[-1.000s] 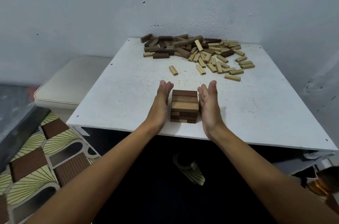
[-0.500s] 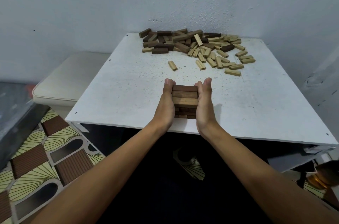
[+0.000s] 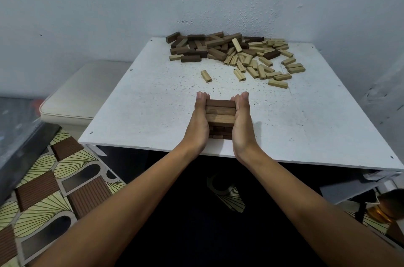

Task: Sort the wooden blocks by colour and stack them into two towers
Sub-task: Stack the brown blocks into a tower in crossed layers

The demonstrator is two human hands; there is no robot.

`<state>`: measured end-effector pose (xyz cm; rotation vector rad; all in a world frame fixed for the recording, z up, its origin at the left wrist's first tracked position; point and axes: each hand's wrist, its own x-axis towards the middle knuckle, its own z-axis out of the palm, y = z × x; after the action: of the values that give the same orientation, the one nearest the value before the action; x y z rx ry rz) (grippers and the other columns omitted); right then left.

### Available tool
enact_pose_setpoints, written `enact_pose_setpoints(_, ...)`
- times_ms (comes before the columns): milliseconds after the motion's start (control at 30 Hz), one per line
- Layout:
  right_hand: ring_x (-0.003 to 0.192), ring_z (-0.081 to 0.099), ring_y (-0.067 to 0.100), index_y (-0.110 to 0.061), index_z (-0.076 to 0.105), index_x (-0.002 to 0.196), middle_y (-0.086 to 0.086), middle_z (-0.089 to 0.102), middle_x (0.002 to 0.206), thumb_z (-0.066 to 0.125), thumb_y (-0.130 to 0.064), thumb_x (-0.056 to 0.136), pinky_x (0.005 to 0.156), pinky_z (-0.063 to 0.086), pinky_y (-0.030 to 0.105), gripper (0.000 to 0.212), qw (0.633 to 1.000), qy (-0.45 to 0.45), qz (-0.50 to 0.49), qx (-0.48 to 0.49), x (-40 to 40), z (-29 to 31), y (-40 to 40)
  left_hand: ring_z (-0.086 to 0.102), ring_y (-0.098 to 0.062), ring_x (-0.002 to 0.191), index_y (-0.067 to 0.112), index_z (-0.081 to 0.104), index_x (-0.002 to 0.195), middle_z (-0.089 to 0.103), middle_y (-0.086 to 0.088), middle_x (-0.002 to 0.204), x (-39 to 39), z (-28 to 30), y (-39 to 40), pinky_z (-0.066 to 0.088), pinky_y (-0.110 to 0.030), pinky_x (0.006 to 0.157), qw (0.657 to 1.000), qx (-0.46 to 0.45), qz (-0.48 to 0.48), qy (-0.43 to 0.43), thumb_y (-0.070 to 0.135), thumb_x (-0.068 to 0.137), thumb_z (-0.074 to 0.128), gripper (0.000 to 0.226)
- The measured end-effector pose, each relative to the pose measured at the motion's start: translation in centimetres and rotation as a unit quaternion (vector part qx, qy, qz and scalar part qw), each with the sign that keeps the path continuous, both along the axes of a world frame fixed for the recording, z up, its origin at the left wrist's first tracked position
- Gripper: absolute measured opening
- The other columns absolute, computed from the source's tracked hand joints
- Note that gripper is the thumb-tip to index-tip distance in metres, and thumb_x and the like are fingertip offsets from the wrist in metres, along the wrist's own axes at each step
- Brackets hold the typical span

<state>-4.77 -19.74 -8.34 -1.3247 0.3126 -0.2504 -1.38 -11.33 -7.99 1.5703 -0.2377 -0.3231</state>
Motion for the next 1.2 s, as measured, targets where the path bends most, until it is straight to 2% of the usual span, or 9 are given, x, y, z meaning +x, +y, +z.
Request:
enact_pose_setpoints(167,0.094,0.061,-0.006,-0.039,0.051,0.091,-0.021,0.064,0.096,0.019,-0.054,0.100,0.093,0.047,0.022,0.037,1.000,-0.006,-0.015,-0.022,0.0,-0.1,0.0,0.053,0.007,0.097,0.042,0.047,0.092,0.054,0.023,0.100,0.2,-0.3,0.0,0.039,-0.024,0.095,1.000,-0.003,0.000,0.001,0.056,0.100,0.008,0.042)
enact_pose_setpoints(267,0.106,0.063,0.006,-0.036,0.054,0.096,-0.008,0.067,0.107,0.021,-0.061,0.094,0.105,0.044,0.034,0.042,1.000,-0.001,-0.011,-0.022,0.0,-0.2,0.0,0.053,0.005,0.102,0.042,0.047,0.097,0.054,0.022,0.104,0.3,-0.5,0.1,0.038,-0.027,0.100,1.000,-0.005,-0.001,0.005,0.057,0.099,0.007,0.043)
enact_pose_setpoints(467,0.082,0.061,-0.013,-0.036,0.054,0.101,-0.029,0.063,0.081,0.018,-0.050,0.102,0.088,0.044,0.018,0.039,0.999,-0.004,-0.030,-0.012,0.1,-0.4,-0.1,0.053,-0.003,0.112,0.041,0.048,0.106,0.056,0.015,0.114,0.5,-0.8,0.1,0.038,-0.034,0.109,1.000,-0.012,0.008,0.015,0.061,0.098,0.008,0.045)
enact_pose_setpoints(600,0.098,0.055,-0.007,-0.028,0.041,0.139,-0.020,0.055,0.116,0.016,-0.057,0.099,0.094,0.040,0.021,0.055,0.999,0.004,-0.033,0.000,0.3,-0.8,-0.6,0.041,-0.009,0.134,0.031,0.040,0.141,0.044,0.013,0.143,0.8,-1.3,0.3,0.025,-0.039,0.119,0.999,-0.039,0.008,0.032,0.064,0.097,0.007,0.065)
enact_pose_setpoints(700,0.134,0.040,0.007,-0.015,0.025,0.152,-0.004,0.035,0.153,0.015,-0.060,0.096,0.103,0.029,0.023,0.072,0.999,0.015,-0.035,0.013,0.5,-0.6,-1.6,0.026,-0.010,0.145,0.020,0.027,0.152,0.030,0.006,0.157,1.5,-1.0,0.7,0.017,-0.032,0.120,0.998,-0.055,0.018,0.034,0.060,0.097,0.006,0.071)
enact_pose_setpoints(833,0.144,0.029,0.018,-0.013,0.024,0.153,0.005,0.029,0.158,0.019,-0.060,0.096,0.120,0.021,0.037,0.073,0.999,0.022,-0.031,0.006,0.9,-0.2,-3.8,0.027,-0.013,0.145,0.022,0.033,0.150,0.034,0.005,0.156,3.6,-0.9,2.2,0.017,-0.039,0.121,1.000,-0.001,0.023,0.010,0.061,0.096,0.012,0.070)
enact_pose_setpoints(1000,0.137,0.042,0.024,-0.011,0.031,0.150,0.010,0.041,0.151,0.033,-0.046,0.101,0.113,0.036,0.040,0.060,0.999,0.030,0.006,-0.029,3.1,0.8,-7.0,0.038,-0.014,0.138,0.020,0.044,0.143,0.043,0.002,0.151,6.9,-0.1,3.4,0.028,-0.042,0.118,0.997,0.069,-0.008,-0.035,0.054,0.101,0.028,0.057)
enact_pose_setpoints(1100,0.136,0.043,0.024,-0.015,0.034,0.149,0.009,0.042,0.150,0.040,-0.043,0.101,0.112,0.037,0.041,0.056,0.995,0.042,0.040,-0.086,5.1,1.0,-8.3,0.040,-0.018,0.137,0.024,0.046,0.142,0.043,0.003,0.150,9.1,0.7,3.2,0.029,-0.047,0.117,0.987,0.138,-0.025,-0.073,0.063,0.089,0.040,0.065)
enact_pose_setpoints(1200,0.136,0.043,0.022,-0.017,0.033,0.150,0.007,0.041,0.151,0.048,-0.044,0.097,0.111,0.038,0.039,0.061,0.985,0.045,0.070,-0.151,8.0,1.2,-9.3,0.045,-0.019,0.132,0.021,0.050,0.139,0.047,0.001,0.146,11.8,1.2,2.8,0.035,-0.037,0.111,0.968,0.201,-0.040,-0.144,0.044,0.097,0.051,0.047)
